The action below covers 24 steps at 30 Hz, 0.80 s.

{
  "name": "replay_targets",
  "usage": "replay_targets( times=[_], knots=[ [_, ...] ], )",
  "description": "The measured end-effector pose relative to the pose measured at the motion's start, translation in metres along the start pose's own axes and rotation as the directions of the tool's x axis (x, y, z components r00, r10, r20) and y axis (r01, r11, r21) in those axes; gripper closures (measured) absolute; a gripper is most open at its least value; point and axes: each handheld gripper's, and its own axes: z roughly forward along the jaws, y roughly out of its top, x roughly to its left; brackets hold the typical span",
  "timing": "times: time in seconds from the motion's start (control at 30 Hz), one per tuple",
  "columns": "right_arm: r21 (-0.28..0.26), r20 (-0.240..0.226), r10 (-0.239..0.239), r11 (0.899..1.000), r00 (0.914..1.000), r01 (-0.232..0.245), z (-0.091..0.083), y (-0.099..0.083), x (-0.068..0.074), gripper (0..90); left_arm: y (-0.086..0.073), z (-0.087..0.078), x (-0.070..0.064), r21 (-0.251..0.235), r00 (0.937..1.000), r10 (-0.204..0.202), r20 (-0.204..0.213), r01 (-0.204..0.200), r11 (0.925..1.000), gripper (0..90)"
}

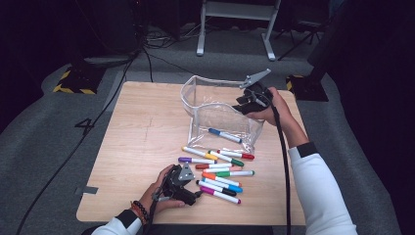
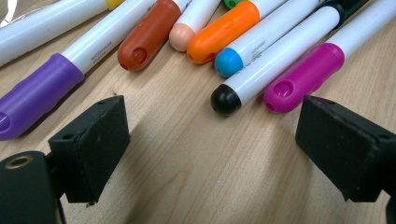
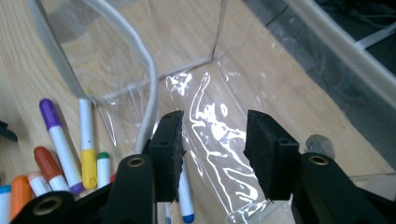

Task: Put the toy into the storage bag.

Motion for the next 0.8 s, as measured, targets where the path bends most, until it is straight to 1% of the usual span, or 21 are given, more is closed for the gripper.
replay_targets(
  times=[0.07, 0.13, 0.17, 0.23, 0.27, 0.3, 0.37, 0.53, 0.6, 0.67, 0.7, 0.73, 0.8],
  knots=[
    [-0.054, 0.0, 0.02, 0.998, 0.9998, -0.02, -0.009, -0.004, -0.001, 54.3, 0.0, 0.0, 0.0, 0.0, 1.0, 0.0, 0.0, 0.0, 1.0, 10.1],
    [-0.106, 0.008, 0.036, 0.994, 0.9993, -0.035, -0.019, -0.009, -0.002, 52.9, 0.0, 0.0, 0.0, 0.0, 1.0, 0.0, 0.0, 0.0, 1.0, 10.2],
    [-0.136, 0.003, 0.038, 0.99, 0.9993, -0.037, -0.024, -0.012, -0.002, 52.6, 0.0, 0.0, 0.0, 0.0, 1.0, 0.0, 0.0, 0.0, 1.0, 10.1],
    [-0.176, 0.014, 0.029, 0.984, 0.9995, -0.026, -0.035, -0.018, 0.001, 51.7, 0.0, 0.0, 0.0, 0.0, 1.0, 0.0, 0.0, 0.0, 1.0, 10.1],
    [-0.194, 0.008, 0.032, 0.981, 0.9995, -0.029, -0.041, -0.021, 0.002, 51.5, 0.0, 0.0, 0.0, 0.0, 1.0, 0.0, 0.0, 0.0, 1.0, 10.1],
    [-0.214, 0.002, 0.032, 0.976, 0.9995, -0.03, -0.047, -0.025, 0.003, 51.3, 0.0, 0.0, 0.0, 0.0, 1.0, 0.0, 0.0, 0.0, 1.0, 10.1],
    [-0.252, 0.008, 0.032, 0.967, 0.9994, -0.029, -0.058, -0.033, 0.005, 50.4, 0.0, 0.0, 0.0, 0.001, 1.0, 0.001, 0.002, -0.001, 1.0, 10.1],
    [-0.301, 0.005, 0.016, 0.954, 0.9999, -0.014, -0.082, -0.055, 0.016, 49.2, -0.001, 0.0, 0.0, -0.001, 1.0, 0.006, 0.003, -0.006, 1.0, 10.1],
    [-0.313, 0.018, 0.012, 0.95, 0.9998, -0.006, -0.088, -0.065, 0.021, 49.0, -0.001, -0.001, 0.0, 0.001, 1.0, 0.007, 0.004, -0.007, 1.0, 10.1],
    [-0.321, 0.019, 0.007, 0.947, 0.9998, 0.0, -0.092, -0.077, 0.027, 49.0, -0.001, -0.001, 0.0, 0.001, 1.0, 0.007, 0.004, -0.007, 1.0, 10.1],
    [-0.325, 0.013, 0.01, 0.946, 0.9999, -0.005, -0.093, -0.083, 0.03, 48.7, -0.001, -0.001, 0.0, 0.001, 1.0, 0.008, 0.005, -0.008, 1.0, 10.1],
    [-0.327, 0.007, 0.012, 0.945, 0.9999, -0.009, -0.094, -0.089, 0.032, 48.7, -0.001, -0.001, 0.0, 0.001, 0.9999, 0.009, 0.006, -0.009, 1.0, 10.1],
    [-0.331, 0.009, 0.006, 0.944, 0.9999, -0.003, -0.094, -0.101, 0.039, 48.8, -0.001, -0.001, 0.0, -0.002, 0.9999, 0.009, 0.008, -0.009, 1.0, 10.1]
  ],
)
